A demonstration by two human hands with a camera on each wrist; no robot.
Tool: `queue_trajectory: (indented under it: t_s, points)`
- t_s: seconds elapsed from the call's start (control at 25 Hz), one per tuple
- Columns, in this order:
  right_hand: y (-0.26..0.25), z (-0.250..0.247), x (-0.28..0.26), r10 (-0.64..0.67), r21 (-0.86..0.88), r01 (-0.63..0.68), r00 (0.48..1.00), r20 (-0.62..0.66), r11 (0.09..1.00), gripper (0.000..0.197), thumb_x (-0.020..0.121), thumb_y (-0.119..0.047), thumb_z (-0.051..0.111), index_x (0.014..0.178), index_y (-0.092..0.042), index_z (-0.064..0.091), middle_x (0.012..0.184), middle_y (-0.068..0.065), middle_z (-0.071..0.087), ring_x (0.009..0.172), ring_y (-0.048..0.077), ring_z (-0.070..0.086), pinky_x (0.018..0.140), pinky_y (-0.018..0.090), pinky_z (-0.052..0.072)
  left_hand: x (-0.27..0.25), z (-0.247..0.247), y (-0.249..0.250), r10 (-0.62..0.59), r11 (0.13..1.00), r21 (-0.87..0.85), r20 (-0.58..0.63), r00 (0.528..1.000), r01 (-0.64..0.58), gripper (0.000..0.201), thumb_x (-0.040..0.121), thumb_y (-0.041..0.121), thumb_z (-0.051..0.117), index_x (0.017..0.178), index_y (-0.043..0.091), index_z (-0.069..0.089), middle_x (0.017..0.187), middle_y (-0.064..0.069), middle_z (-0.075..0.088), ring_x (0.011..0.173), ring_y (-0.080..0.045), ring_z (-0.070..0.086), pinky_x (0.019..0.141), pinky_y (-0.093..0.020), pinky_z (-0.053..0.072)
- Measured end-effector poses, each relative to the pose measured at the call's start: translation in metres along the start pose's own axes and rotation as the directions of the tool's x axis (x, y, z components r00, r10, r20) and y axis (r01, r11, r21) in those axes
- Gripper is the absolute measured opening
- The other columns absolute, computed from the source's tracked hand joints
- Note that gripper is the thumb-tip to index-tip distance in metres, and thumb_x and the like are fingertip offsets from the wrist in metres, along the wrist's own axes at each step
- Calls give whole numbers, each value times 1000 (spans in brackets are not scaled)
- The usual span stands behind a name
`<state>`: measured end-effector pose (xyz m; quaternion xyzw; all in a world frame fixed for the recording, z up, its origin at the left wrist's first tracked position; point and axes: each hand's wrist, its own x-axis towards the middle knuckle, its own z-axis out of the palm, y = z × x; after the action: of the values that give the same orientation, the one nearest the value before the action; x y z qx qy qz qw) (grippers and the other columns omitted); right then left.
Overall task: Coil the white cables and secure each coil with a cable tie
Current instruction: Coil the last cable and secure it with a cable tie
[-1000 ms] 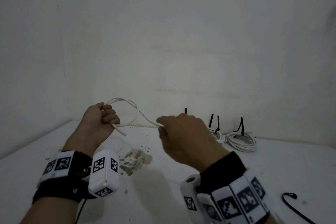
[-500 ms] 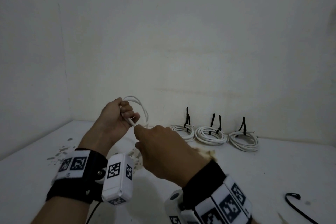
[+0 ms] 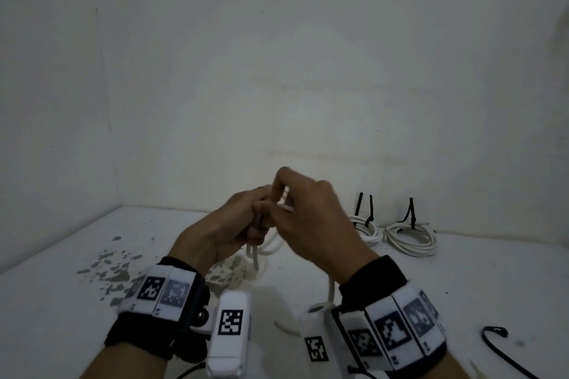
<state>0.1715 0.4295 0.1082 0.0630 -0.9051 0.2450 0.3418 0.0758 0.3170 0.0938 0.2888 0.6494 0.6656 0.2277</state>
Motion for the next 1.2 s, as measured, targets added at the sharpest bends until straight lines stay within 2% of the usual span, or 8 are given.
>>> queue_trajectory:
  t_s: [0.2,0.36,0.44,0.6,0.72,0.92,1.08,1.2]
  points:
    - [17,-26,4,151,113,-151,988,9,982,30,78,-42,81,76,-20,60,52,-6,56,42,5,45,44,18,37,0,3,1,-75,996,-44,127,989,81,50,103,33,37,55,23,48,51,5,22,40,-8,11,45,-24,8]
    - [38,-58,-1,127,208,-177,965,230,962,7,89,-26,74,83,-22,71,60,2,60,47,13,48,48,30,43,3,-11,-3,-51,993,-106,40,998,55,46,102,32,37,62,14,53,43,5,22,32,-8,15,41,-21,9]
    - [50,-71,-5,182,196,-231,954,240,953,16,90,-32,72,81,-18,74,57,1,55,47,16,44,47,27,39,6,-23,-4,-47,979,-199,8,999,48,47,100,32,37,57,16,48,41,6,21,29,-7,15,41,-20,7]
    - [54,-71,-6,340,83,-356,926,161,931,56,85,-64,61,65,-14,75,43,-3,38,43,14,35,51,24,32,7,-27,-4,-36,900,-430,95,995,74,34,87,33,44,55,19,41,37,9,20,32,-8,6,39,-17,6]
    - [52,-52,0,399,113,-391,914,-68,914,55,85,-61,64,62,-11,73,35,-8,50,34,3,50,46,16,39,8,-24,-7,-17,847,-516,215,976,129,33,85,33,50,57,18,43,40,9,12,35,-10,3,35,-16,9]
    - [61,-28,5,536,642,-382,842,-53,664,33,83,-33,79,75,-3,67,67,20,71,66,29,75,75,41,61,7,-26,-8,82,776,-591,440,894,220,34,76,25,78,61,17,48,42,8,15,31,-10,11,31,-16,22]
    - [54,-23,2,478,778,-487,833,278,396,44,82,-30,76,102,7,67,81,23,70,72,30,73,75,37,62,7,-14,-1,21,817,-557,283,959,147,35,90,30,49,57,18,45,44,8,10,33,-9,5,33,-14,13]
    - [47,-17,1,435,773,-552,807,399,314,48,78,-41,73,100,1,69,79,18,70,75,31,71,73,40,61,9,-9,-2,-37,834,-541,136,990,105,38,92,28,40,55,19,41,39,9,15,33,-9,4,34,-12,9]
